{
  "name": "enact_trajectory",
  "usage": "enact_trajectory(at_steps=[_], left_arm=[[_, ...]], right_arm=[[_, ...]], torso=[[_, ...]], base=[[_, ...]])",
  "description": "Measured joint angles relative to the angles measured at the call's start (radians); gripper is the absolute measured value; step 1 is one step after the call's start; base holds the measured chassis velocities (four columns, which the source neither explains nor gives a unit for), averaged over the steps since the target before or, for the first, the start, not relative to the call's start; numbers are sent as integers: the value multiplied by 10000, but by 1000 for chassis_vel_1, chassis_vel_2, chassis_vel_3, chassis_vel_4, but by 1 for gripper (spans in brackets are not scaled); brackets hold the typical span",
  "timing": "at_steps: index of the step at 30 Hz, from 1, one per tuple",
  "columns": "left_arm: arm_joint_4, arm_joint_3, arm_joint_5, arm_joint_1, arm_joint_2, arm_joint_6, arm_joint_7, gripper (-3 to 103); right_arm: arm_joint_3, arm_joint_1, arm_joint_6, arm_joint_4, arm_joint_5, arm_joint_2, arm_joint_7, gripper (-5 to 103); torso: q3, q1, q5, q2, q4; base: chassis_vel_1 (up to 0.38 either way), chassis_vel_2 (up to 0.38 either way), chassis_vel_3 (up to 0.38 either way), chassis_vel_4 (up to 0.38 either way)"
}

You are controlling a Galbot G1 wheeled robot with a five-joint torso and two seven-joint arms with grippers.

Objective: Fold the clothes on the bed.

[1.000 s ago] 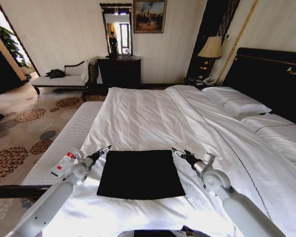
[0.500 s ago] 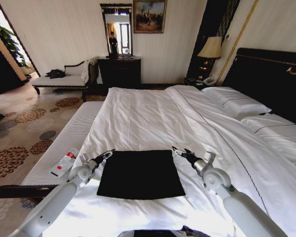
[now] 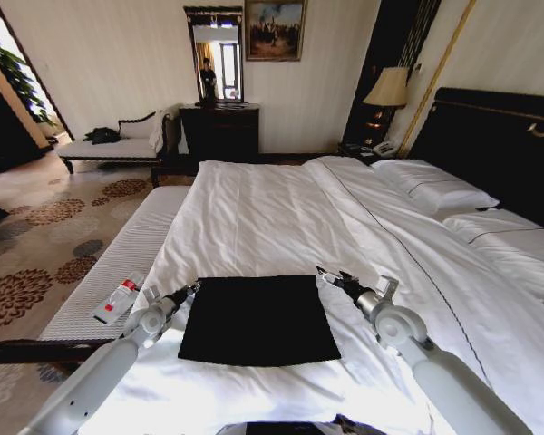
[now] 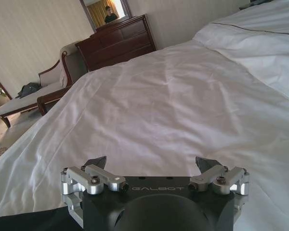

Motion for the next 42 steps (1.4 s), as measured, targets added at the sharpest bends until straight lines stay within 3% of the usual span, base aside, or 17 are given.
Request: enact_trajectory(at_steps=[3,14,21,29,37,39,42], left_arm=[[52,28,5,-61,-50,-9,2,1],[50,77,5,-192,-75,-43,-106,0],[-364,69,12,-56,107,-55,-281,0],[-534,45,-34,-36,247,-39,-395,0],[-634,60,-89,-46,303,-14,-433,0],[-668,133,-106,-101,292,-1,-464,0],[-686,201,-108,-145,271,6,-480,0]], right_arm=[[18,-4,-26,2,87,-3,22,100],[-494,812,-219,-741,969,194,-1,100],[-1217,1940,-650,-1895,1655,446,-548,100],[-1822,2761,-758,-4128,1487,883,-1358,100],[-1818,2888,-699,-4859,1274,1040,-1685,102],[-1819,2914,-696,-4907,1278,1087,-1722,94],[-1849,2928,-696,-4904,1289,1138,-1726,90]], torso=[[0,1,1,0,-1],[1,1,-1,0,0],[1,1,-1,0,1],[1,1,2,-1,0],[0,1,0,0,0],[0,1,0,0,-1],[1,1,0,0,-1]], base=[[0,0,0,0],[0,0,0,0],[0,0,0,0],[0,0,0,0],[0,0,0,0],[0,0,0,0],[0,0,0,0]])
